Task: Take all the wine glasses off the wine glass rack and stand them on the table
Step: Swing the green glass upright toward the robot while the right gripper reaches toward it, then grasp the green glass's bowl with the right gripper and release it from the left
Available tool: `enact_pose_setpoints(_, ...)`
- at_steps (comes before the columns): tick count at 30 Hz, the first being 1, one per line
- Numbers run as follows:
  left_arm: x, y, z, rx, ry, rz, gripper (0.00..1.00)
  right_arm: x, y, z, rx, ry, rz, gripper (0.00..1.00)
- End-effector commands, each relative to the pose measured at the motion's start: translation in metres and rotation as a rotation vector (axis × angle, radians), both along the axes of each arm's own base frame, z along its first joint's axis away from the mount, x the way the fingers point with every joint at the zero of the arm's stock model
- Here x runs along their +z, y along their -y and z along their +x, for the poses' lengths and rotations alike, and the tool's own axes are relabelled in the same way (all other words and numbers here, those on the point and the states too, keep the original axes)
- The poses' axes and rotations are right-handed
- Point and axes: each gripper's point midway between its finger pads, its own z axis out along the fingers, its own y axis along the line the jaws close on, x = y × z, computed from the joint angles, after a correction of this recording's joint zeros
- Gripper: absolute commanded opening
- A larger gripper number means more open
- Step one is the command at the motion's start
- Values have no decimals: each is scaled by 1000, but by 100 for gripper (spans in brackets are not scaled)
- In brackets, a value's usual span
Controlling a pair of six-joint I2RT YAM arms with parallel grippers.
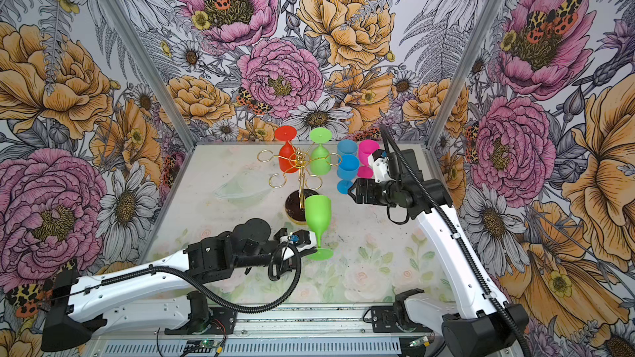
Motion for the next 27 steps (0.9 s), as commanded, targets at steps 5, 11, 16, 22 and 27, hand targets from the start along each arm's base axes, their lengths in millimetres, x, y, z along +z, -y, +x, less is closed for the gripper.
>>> enact_pose_setpoints(5,-11,-8,9,-17,395,133,0,8,-23,-4,94,-27,51,78)
enact_pose_setpoints(11,-28,-12,13,-24,575,267,0,10,-29,-4,115,-30,52,78)
enact_pose_setpoints(16,-37,-13,14,-43,677,332,0,11,-33,-1,119,-35,59,76)
enact_pose_setpoints(22,-38,-13,17,-35,778,368,0,19,-38,2,133,-32,84,72)
enact_pose_setpoints(27,-41,-11,21,-30,863,418,0,18,-58,-8,228,-59,123,70)
